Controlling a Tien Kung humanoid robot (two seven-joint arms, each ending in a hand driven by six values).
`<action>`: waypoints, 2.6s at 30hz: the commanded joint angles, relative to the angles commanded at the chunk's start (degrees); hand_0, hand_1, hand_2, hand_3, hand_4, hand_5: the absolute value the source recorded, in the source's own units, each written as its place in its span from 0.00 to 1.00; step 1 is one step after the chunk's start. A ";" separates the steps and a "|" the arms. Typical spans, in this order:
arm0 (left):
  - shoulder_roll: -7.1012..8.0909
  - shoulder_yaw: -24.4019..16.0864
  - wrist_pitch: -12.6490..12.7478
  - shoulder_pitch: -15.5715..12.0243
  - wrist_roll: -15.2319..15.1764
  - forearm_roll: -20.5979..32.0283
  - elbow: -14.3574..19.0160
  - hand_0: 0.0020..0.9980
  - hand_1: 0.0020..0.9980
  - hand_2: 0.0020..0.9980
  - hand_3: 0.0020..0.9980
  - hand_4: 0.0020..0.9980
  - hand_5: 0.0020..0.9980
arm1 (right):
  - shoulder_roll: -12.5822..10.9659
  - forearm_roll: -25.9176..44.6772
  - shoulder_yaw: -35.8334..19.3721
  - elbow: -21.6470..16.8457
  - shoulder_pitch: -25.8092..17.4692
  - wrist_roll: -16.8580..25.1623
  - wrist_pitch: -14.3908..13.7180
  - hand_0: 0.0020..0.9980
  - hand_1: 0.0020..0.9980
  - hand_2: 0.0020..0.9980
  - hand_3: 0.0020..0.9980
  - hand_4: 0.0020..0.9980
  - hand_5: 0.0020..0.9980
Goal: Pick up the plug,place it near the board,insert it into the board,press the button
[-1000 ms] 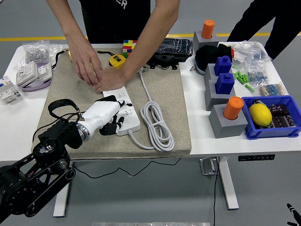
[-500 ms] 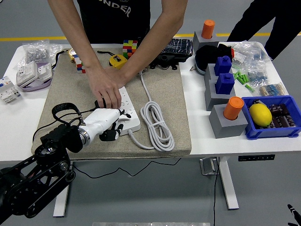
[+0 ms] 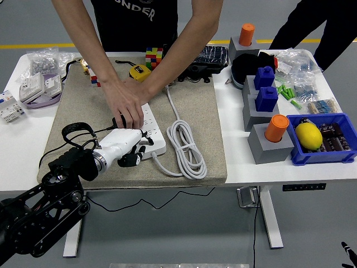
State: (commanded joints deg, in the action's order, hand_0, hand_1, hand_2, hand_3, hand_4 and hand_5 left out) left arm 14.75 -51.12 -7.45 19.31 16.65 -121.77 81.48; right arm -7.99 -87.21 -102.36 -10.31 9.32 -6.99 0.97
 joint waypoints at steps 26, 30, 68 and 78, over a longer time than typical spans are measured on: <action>0.18 0.06 -1.29 0.20 -0.23 -0.10 -0.97 0.21 0.01 0.11 0.76 0.18 0.00 | -0.14 -0.22 -0.18 0.00 0.21 0.03 0.00 0.80 0.75 0.73 0.79 1.00 0.98; 0.12 -0.17 -1.52 0.32 -0.18 -0.16 -1.01 0.21 0.01 0.11 0.76 0.18 0.00 | -0.17 -0.28 -0.20 0.00 0.26 0.02 0.01 0.80 0.75 0.73 0.79 1.00 0.98; 0.86 -2.02 -1.67 0.64 -1.34 -1.45 4.23 0.20 0.01 0.11 0.75 0.20 0.00 | -0.06 0.13 0.22 0.00 0.26 -0.06 0.01 0.80 0.75 0.73 0.79 1.00 0.98; 0.05 -7.06 6.85 0.94 -7.80 -3.54 2.31 0.39 0.42 0.50 0.73 0.80 0.14 | -0.06 0.05 0.05 0.00 0.36 -0.07 -0.02 0.80 0.75 0.73 0.79 1.00 0.98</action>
State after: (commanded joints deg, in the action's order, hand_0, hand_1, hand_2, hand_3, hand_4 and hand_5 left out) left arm 14.80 -58.18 -0.59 20.24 8.85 -125.30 83.79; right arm -8.05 -87.17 -102.31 -10.31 9.68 -7.06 0.95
